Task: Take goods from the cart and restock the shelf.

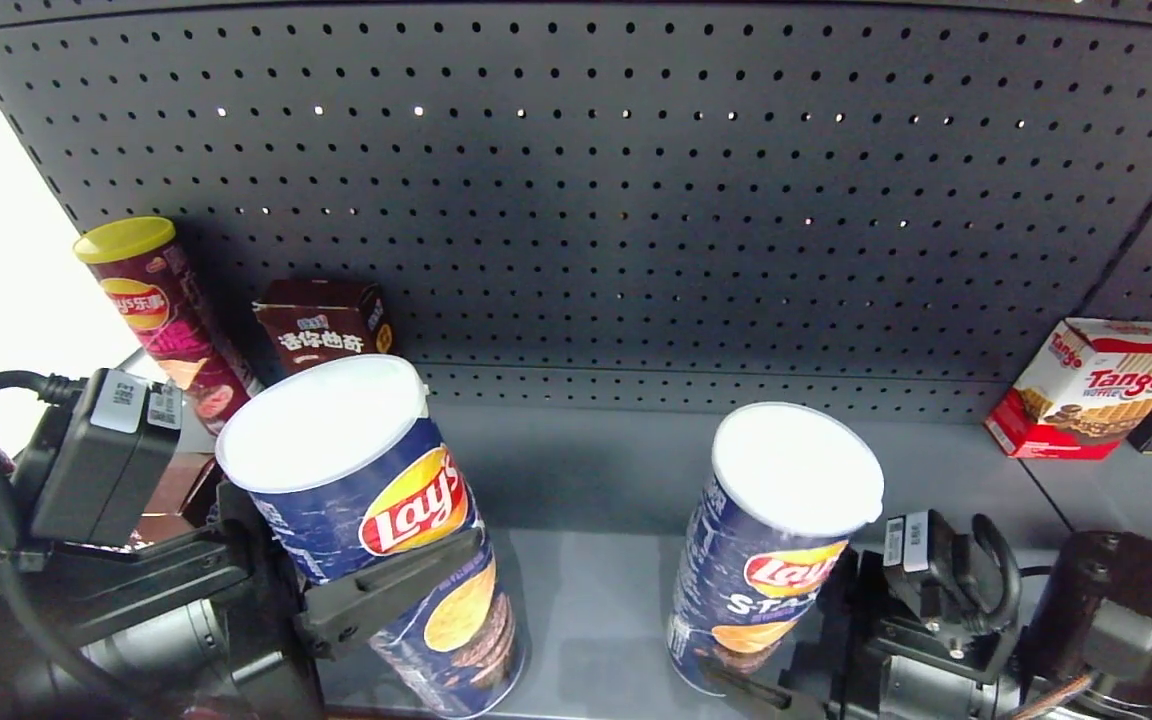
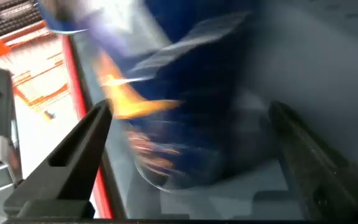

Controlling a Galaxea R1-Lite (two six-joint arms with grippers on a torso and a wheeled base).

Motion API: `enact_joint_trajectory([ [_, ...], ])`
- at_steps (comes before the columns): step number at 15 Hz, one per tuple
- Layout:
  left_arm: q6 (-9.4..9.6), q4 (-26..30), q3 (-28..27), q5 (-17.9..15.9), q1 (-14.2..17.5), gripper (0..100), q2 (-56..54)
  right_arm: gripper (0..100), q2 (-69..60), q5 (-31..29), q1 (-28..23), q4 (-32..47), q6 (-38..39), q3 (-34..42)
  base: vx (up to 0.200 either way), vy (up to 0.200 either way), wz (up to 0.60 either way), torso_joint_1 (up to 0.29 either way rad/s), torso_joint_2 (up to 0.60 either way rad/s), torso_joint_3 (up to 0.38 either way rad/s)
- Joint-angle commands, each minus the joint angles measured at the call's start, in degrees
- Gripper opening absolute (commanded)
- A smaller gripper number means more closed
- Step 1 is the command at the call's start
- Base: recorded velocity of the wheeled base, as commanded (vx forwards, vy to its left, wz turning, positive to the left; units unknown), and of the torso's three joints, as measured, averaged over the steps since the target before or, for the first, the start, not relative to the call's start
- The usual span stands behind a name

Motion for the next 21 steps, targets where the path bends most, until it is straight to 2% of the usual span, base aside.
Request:
enact_joint_trajectory([
  [1,-0.01,0.0,0.0,0.0,0.0,0,0.0,100,-6.5,0.2,-3.2,-0.1,-0.1,2.7,0.0,0.0,0.0,0.0,0.0,0.0],
  [4,-0.01,0.0,-0.1,-0.1,-0.2,0,0.1,100,-18.5,-0.4,-5.2,0.0,-0.7,6.9,0.0,0.0,0.0,0.0,0.0,0.0],
  [8,-0.01,-0.1,-0.1,0.0,-0.4,0,0.1,100,-31.3,-0.6,-13.2,2.5,-1.2,9.3,0.0,0.0,0.0,0.0,0.0,0.0],
  [9,-0.01,-0.1,-0.2,-0.1,-0.5,0,0.0,100,-36.9,-0.5,-16.6,6.7,-1.2,9.3,0.0,0.0,0.0,0.0,0.0,0.0],
  [11,-0.01,0.0,-0.4,-0.1,-0.5,0,0.0,100,-43.6,-1.0,-18.9,14.4,-0.9,9.3,0.0,0.0,0.0,0.0,0.0,0.0],
  [12,-0.01,0.0,-0.5,-0.1,-0.5,0,0.0,100,-50.9,-3.3,-21.6,23.2,-0.8,9.1,0.0,0.0,0.0,0.0,0.0,0.0],
  [13,-0.01,0.0,-0.4,-0.1,-0.5,0,0.0,100,-54.8,-4.9,-22.6,27.2,-0.5,9.0,0.0,0.0,0.0,0.0,0.0,0.0],
  [15,-0.01,-0.2,-0.3,-0.3,-0.5,0,0.0,100,-66.4,-12.5,-24.7,38.3,0.6,8.6,0.0,0.0,0.0,0.0,0.0,0.0],
  [16,-0.01,-0.2,-0.3,-0.3,-0.5,0,0.0,100,-67.1,-12.9,-24.8,39.0,0.6,8.6,0.0,0.0,0.0,0.0,0.0,0.0],
  [17,0.08,-0.3,0.0,-0.3,-0.6,0,0.0,100,-76.5,-18.1,-25.4,48.2,0.6,8.7,0.0,0.0,0.0,0.0,0.0,0.0],
  [20,0.25,-0.5,-0.1,-0.3,-1.0,0,-0.1,100,-94.0,-20.3,-25.5,68.5,0.6,8.0,0.0,0.0,0.0,0.0,0.0,0.0],
  [21,0.34,-0.6,-0.1,-0.1,-1.9,0,-0.2,100,-94.7,-21.8,-25.5,71.2,0.9,8.3,0.0,0.0,0.0,0.0,0.0,0.0],
])
